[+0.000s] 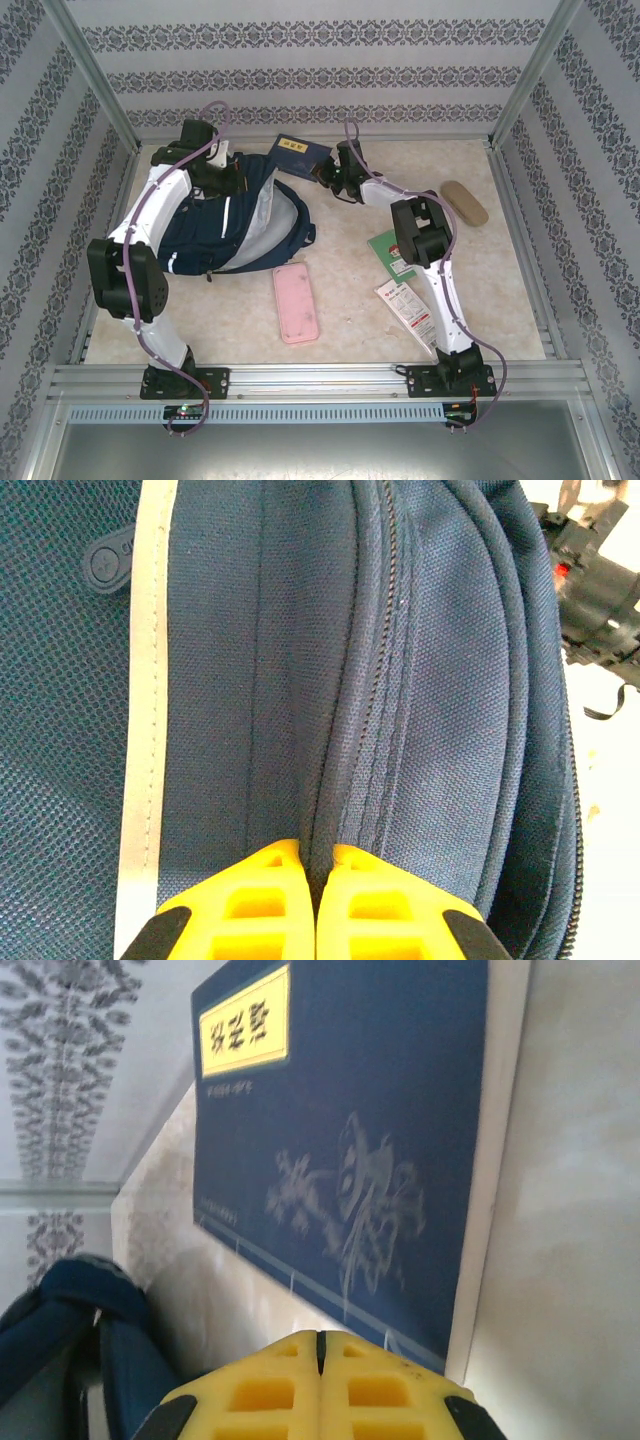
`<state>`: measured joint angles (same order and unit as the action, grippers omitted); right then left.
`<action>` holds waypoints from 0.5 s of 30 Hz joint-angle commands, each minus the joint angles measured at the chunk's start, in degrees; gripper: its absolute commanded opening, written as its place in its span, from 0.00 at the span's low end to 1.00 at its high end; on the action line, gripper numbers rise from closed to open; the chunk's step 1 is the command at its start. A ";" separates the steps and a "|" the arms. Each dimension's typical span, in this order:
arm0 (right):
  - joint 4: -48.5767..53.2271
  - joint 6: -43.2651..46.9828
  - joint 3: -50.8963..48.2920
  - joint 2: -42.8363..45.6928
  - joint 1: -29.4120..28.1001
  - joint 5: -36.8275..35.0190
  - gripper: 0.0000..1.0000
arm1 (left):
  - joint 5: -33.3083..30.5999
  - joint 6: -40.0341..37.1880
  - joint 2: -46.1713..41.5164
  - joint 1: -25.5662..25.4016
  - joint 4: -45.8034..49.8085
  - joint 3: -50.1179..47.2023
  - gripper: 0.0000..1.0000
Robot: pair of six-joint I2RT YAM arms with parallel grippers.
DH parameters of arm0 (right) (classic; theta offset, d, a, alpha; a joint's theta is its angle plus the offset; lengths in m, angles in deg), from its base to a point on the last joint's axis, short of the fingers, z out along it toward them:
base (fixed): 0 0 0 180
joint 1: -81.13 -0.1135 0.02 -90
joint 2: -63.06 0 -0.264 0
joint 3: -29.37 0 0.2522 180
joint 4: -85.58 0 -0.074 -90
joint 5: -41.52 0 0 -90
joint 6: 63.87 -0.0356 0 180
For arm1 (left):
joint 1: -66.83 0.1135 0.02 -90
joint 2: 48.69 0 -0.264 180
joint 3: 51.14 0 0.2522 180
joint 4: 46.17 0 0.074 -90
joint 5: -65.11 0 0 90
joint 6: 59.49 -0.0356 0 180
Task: Pack the student bag
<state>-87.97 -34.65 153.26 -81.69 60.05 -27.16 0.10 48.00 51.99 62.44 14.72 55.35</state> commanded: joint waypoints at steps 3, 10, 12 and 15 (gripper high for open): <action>7.52 -2.46 12.29 -6.34 0.86 -5.32 0.00 | 0.74 1.41 0.24 0.69 0.16 -0.44 0.00; 27.04 2.13 19.29 -9.83 0.95 -6.54 0.00 | -0.59 0.65 0.06 0.69 0.85 -0.24 0.00; 30.95 3.85 18.60 -8.54 0.75 -7.52 0.00 | -0.49 0.56 0.12 0.69 0.86 -0.32 0.01; 35.05 5.73 13.33 -3.92 1.11 -8.22 0.00 | -0.90 0.28 0.63 0.69 1.36 0.03 0.09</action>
<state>-65.98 -32.35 171.29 -88.61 60.55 -32.89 0.27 48.13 52.13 62.44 14.74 55.33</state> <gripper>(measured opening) 0.042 0.082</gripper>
